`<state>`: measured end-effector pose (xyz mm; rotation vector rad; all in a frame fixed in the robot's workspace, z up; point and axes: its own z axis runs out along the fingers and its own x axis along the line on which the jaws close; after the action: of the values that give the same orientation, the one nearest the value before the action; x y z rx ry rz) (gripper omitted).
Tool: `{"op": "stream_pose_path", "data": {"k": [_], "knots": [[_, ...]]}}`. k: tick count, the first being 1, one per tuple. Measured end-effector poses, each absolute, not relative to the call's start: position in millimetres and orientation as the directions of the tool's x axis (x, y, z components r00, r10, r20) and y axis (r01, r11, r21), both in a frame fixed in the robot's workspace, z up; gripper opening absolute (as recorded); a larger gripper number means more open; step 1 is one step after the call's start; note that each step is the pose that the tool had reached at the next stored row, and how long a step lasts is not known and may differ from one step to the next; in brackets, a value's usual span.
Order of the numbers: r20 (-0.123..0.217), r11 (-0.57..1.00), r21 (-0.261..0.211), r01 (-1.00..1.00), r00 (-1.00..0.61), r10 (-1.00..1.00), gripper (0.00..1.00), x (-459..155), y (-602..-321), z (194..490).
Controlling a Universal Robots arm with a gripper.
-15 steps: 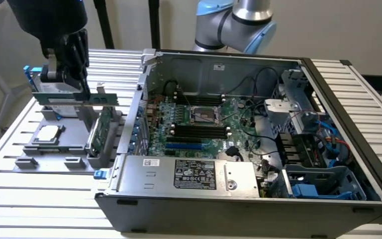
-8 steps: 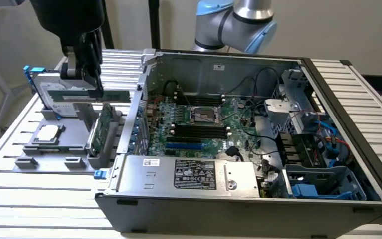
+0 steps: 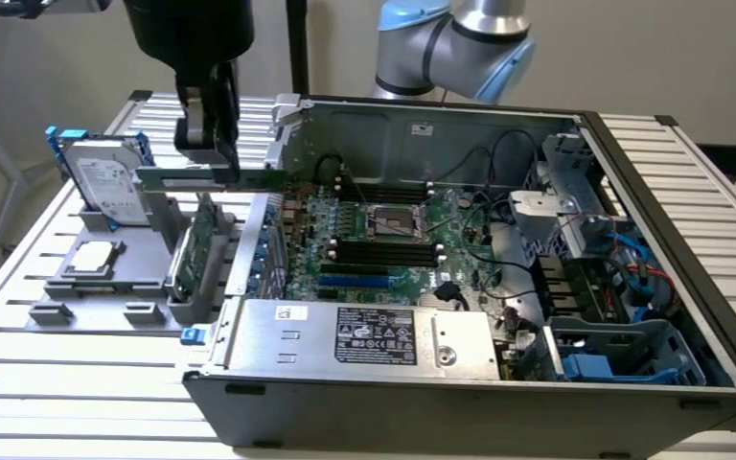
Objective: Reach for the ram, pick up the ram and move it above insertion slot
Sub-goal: 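Pick up the ram and move it above insertion slot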
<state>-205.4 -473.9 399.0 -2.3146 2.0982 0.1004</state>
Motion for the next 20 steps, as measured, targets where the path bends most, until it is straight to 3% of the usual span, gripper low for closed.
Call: {"op": "stream_pose_path", "data": {"k": [20], "knots": [[-0.072,-0.099,0.031,-0.995,0.097,-0.993,0.13,-125.0,-446.3,395.5]]}}
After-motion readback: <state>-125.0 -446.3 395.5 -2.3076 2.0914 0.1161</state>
